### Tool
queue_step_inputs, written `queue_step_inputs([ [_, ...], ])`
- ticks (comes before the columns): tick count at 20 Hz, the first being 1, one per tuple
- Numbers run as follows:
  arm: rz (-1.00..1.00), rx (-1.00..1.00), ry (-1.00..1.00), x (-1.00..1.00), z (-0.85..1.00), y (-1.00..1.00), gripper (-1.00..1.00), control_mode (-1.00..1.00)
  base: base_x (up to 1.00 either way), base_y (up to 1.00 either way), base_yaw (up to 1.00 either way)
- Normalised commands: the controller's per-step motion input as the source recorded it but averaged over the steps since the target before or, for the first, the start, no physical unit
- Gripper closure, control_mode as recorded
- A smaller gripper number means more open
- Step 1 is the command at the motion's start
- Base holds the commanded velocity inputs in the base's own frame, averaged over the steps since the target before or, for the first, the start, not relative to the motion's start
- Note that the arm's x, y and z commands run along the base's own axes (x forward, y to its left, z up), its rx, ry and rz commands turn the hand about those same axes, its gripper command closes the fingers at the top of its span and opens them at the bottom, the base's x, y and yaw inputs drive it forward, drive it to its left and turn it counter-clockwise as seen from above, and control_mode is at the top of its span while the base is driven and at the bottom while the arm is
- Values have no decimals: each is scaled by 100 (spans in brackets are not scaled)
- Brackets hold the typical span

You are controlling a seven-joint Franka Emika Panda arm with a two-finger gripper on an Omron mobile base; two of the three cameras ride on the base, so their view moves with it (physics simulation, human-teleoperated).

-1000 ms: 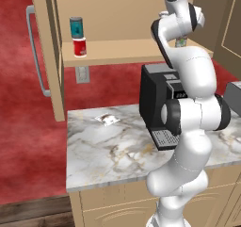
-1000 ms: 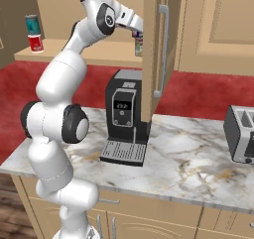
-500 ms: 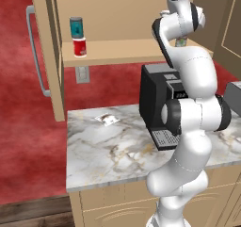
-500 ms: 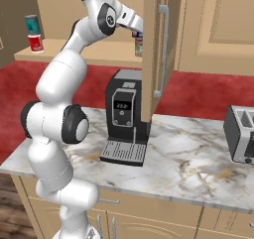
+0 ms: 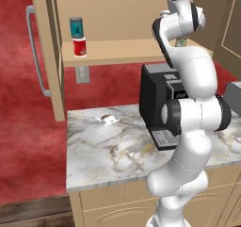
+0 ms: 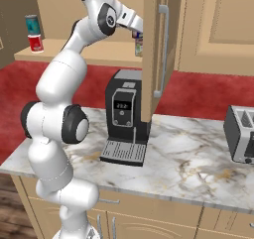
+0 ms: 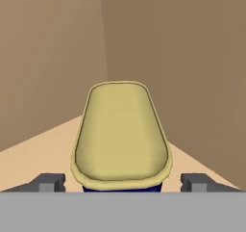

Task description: Stack two cans on top of the other two cans in the cabinet.

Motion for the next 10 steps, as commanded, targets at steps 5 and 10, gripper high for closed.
queue_step_inputs([
  [5,0,0,0,0,0,0,-100,-100,0,0,0],
  [10,0,0,0,-4,0,0,-100,-100,0,0,0],
])
